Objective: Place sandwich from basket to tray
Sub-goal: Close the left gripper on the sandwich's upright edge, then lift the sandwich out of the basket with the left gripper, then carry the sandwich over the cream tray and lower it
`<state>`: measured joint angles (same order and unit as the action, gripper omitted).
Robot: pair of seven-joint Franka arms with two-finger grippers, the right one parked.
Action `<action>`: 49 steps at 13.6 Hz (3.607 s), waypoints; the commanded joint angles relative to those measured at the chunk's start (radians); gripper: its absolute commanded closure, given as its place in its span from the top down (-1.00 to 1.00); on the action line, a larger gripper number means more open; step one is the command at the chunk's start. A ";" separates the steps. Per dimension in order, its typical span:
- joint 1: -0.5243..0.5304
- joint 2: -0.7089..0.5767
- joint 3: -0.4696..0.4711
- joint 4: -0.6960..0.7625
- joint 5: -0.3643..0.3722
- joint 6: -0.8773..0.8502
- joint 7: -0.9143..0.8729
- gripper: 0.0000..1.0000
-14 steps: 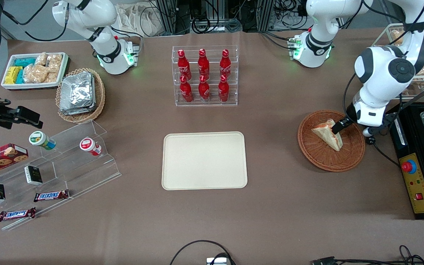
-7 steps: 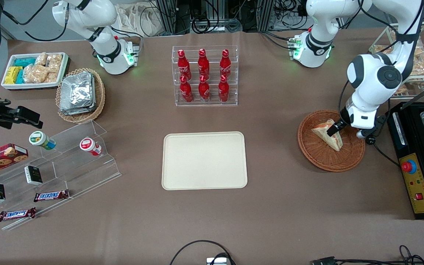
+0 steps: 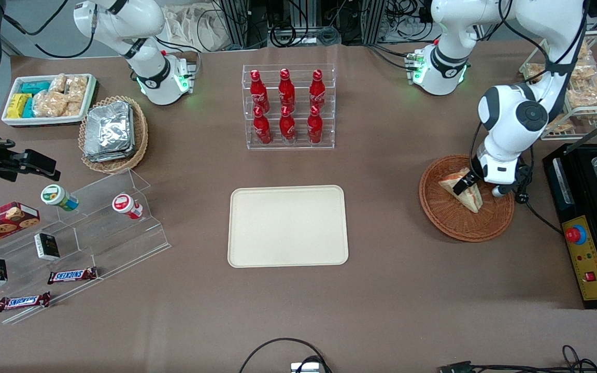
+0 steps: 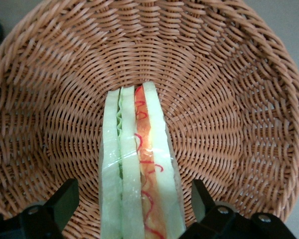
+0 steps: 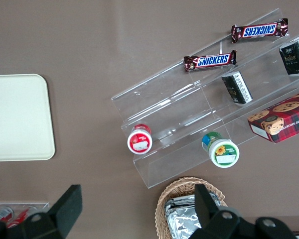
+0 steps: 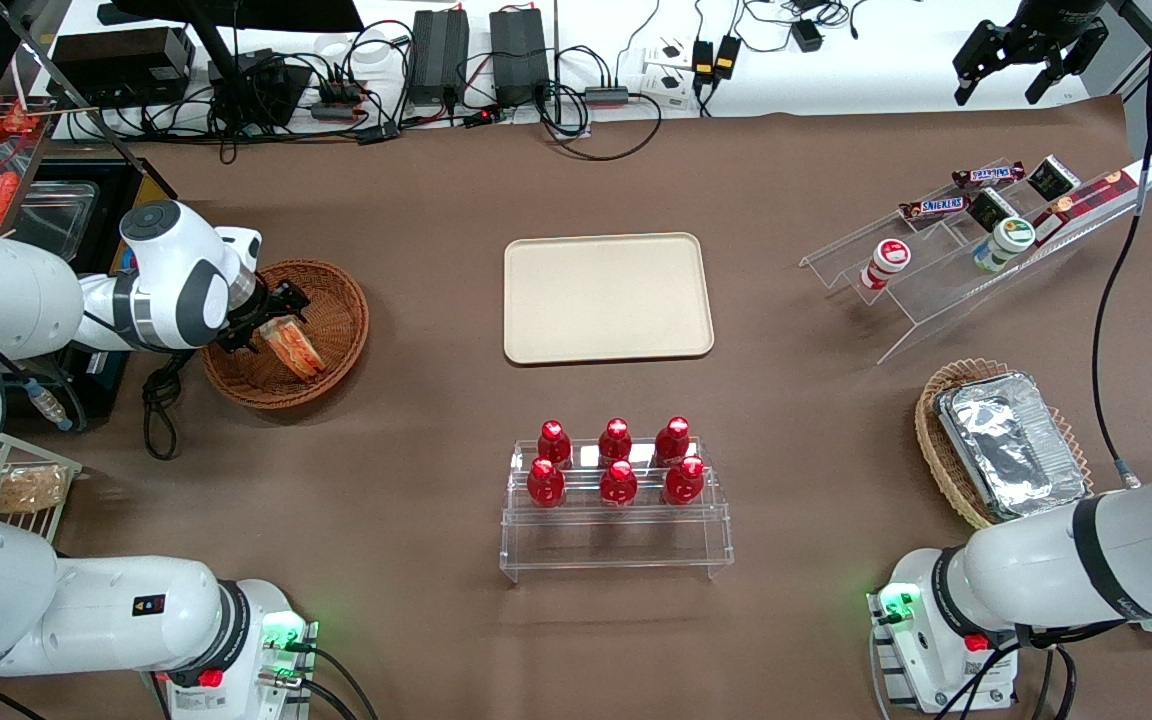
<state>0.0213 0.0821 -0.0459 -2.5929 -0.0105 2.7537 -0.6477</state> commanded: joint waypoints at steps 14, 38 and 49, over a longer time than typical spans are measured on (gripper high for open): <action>-0.029 -0.162 -0.006 -0.007 0.017 -0.135 0.212 -0.55; -0.038 0.030 -0.402 0.519 0.128 -0.456 0.360 -0.34; -0.205 0.326 -0.413 0.795 0.294 -0.514 0.024 -0.34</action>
<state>-0.1545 0.3440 -0.4609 -1.8716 0.2324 2.2715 -0.5547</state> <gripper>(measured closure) 0.670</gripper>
